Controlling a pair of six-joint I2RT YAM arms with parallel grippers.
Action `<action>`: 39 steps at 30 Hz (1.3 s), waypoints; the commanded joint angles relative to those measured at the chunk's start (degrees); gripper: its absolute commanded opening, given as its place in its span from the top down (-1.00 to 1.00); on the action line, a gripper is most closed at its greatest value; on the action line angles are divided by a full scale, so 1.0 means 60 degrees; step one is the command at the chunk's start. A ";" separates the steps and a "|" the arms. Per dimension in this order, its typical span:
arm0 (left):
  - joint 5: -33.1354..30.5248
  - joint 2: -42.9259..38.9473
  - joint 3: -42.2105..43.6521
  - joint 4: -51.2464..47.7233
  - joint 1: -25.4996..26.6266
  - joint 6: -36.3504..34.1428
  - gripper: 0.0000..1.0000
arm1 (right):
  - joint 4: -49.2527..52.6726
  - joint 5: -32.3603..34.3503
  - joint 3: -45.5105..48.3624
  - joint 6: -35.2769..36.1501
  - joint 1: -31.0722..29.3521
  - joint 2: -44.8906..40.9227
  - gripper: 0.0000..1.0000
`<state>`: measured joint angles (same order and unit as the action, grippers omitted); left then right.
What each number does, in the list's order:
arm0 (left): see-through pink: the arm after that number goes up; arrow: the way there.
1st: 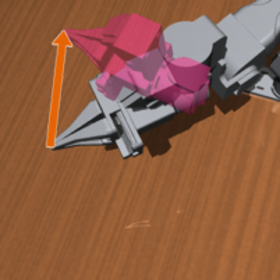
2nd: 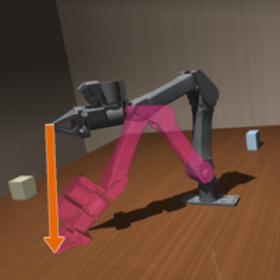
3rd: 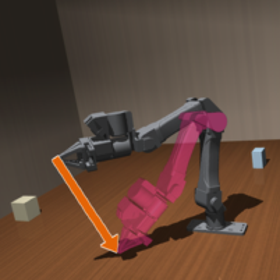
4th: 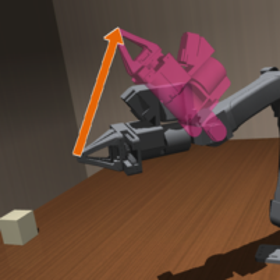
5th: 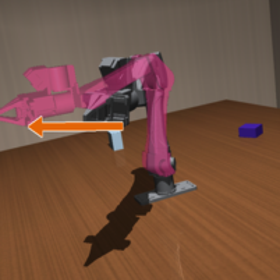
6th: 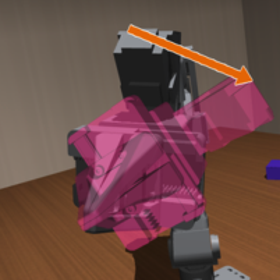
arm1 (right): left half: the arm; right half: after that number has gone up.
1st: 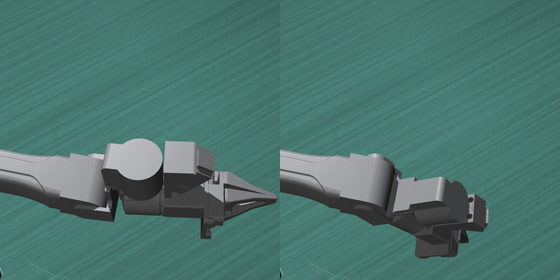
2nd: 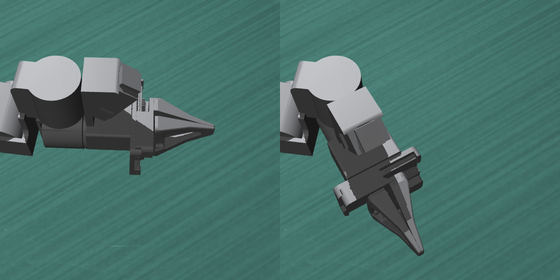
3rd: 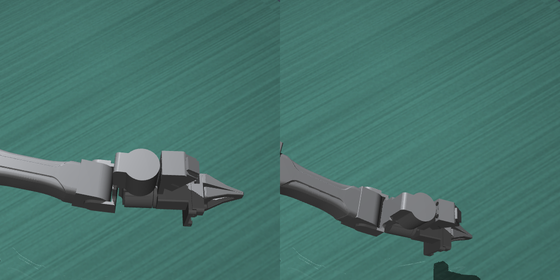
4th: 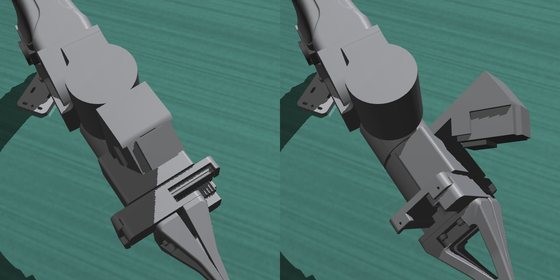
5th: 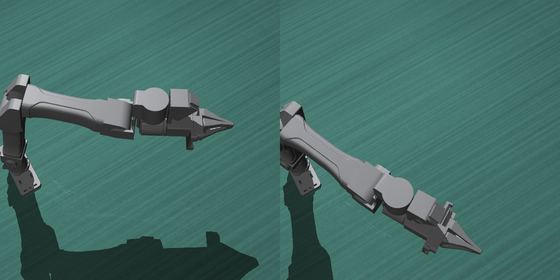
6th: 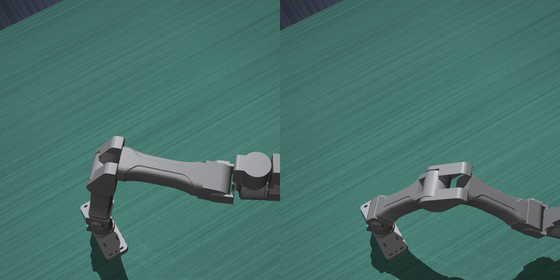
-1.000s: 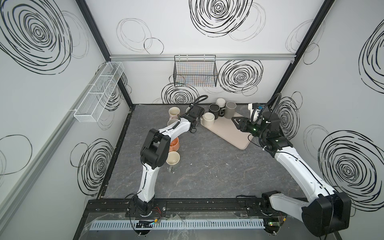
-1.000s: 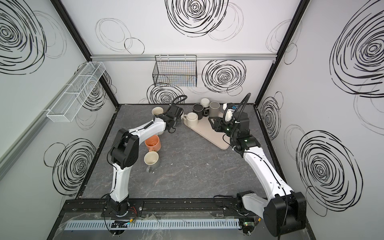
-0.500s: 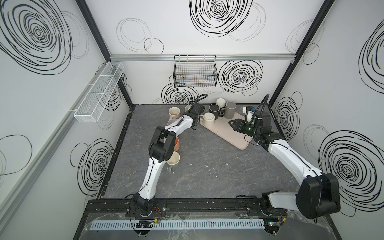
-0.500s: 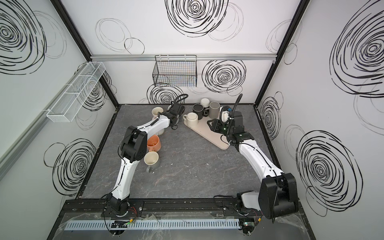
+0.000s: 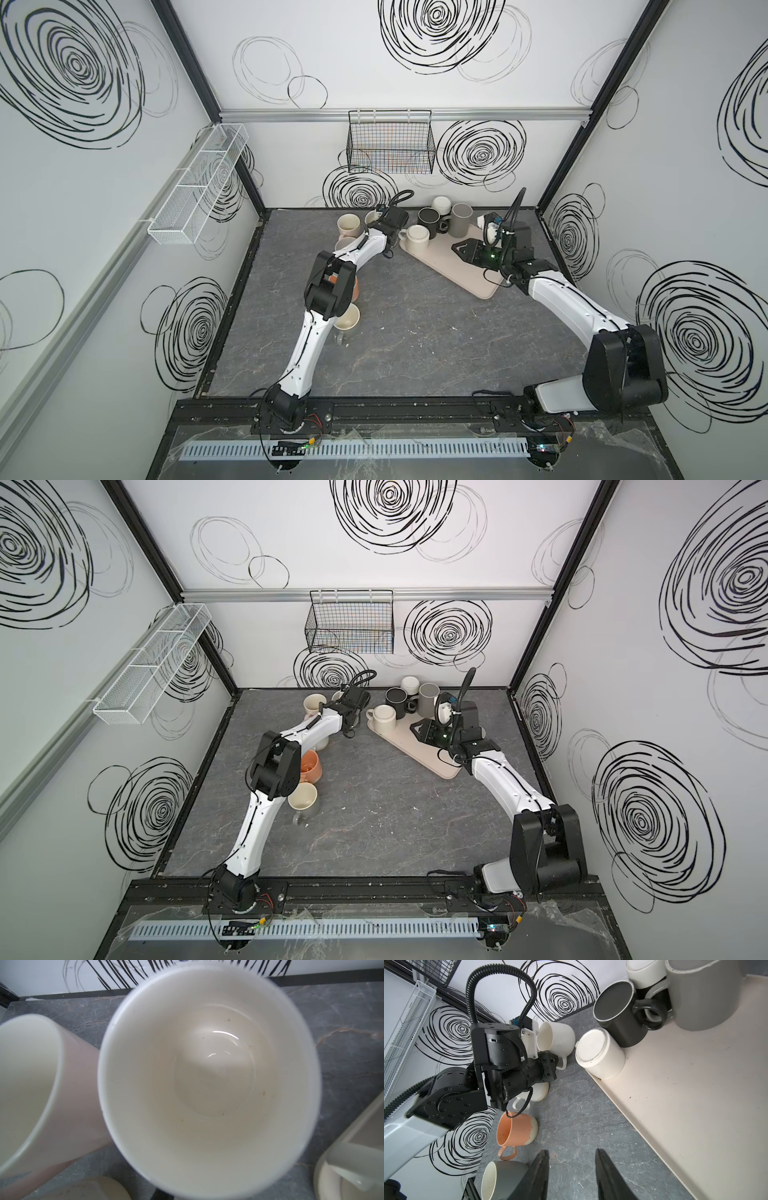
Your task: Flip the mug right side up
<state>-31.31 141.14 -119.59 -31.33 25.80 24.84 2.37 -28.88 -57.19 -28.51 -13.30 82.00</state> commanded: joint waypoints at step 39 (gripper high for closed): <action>0.3959 -0.2240 0.2511 0.4709 0.0237 -0.0145 0.01 | 0.2259 0.2071 -0.1610 -0.0840 -0.1511 0.2681 0.21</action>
<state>-13.47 125.45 -104.90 -10.39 28.25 22.09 13.28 -18.31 -66.54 -31.90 -21.58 98.02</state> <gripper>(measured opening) 0.497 0.397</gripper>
